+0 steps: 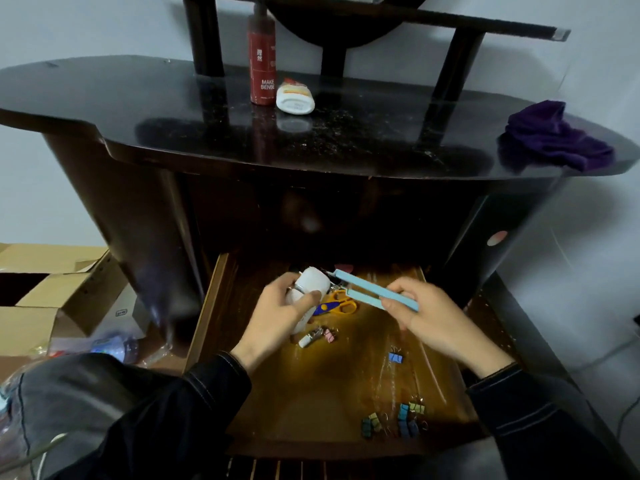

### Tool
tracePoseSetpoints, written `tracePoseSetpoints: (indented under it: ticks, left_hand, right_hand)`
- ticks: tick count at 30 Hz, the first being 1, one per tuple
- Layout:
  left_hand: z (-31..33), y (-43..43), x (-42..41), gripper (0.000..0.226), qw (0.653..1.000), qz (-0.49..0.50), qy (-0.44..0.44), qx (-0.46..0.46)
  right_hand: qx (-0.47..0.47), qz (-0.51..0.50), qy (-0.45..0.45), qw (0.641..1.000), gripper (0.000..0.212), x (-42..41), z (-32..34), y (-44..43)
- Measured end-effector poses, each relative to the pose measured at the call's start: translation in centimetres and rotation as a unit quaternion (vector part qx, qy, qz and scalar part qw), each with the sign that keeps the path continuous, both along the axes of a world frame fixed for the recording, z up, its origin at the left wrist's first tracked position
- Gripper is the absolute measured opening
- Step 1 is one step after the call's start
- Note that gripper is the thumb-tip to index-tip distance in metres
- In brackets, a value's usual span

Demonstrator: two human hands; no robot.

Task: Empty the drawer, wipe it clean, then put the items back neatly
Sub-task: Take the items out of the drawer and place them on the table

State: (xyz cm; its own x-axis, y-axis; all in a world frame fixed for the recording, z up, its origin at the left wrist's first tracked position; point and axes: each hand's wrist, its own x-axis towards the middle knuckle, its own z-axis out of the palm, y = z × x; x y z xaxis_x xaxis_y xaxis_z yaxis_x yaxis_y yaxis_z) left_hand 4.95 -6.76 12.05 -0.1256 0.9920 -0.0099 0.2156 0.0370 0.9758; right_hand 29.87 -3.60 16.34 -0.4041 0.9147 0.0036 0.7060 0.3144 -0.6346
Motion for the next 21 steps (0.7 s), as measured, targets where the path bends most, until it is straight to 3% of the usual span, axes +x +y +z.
tracePoseSetpoints:
  ticks: [4, 8, 10, 13, 16, 21]
  left_hand:
    - [5.6, -2.4, -0.7, 0.025, 0.990, -0.032, 0.041, 0.135]
    - [12.6, -1.9, -0.5, 0.021, 0.975, 0.001, 0.049, 0.219]
    - [15.6, -0.6, -0.2, 0.018, 0.969, 0.021, 0.028, 0.243]
    - [19.2, 2.7, 0.0, 0.022, 0.961, 0.057, 0.043, 0.266]
    - [20.8, 6.9, -0.1, 0.043, 0.950, 0.088, 0.154, 0.256]
    - [20.9, 13.8, -0.5, 0.059, 0.950, 0.060, 0.237, 0.193]
  right_hand:
    - [0.052, 0.047, 0.088, 0.994, 0.008, 0.8, 7.8, -1.4]
    - [0.049, 0.019, 0.234, 0.971, 0.013, 0.1, 13.1, 0.5]
    - [0.064, -0.002, 0.264, 0.963, 0.014, -0.8, 15.0, 2.7]
    - [0.135, -0.063, 0.218, 0.965, 0.011, -2.6, 16.8, 7.7]
    - [0.113, -0.137, 0.210, 0.961, 0.010, -4.7, 16.9, 12.8]
    - [0.171, -0.224, 0.000, 0.959, 0.017, -7.0, 15.8, 16.2]
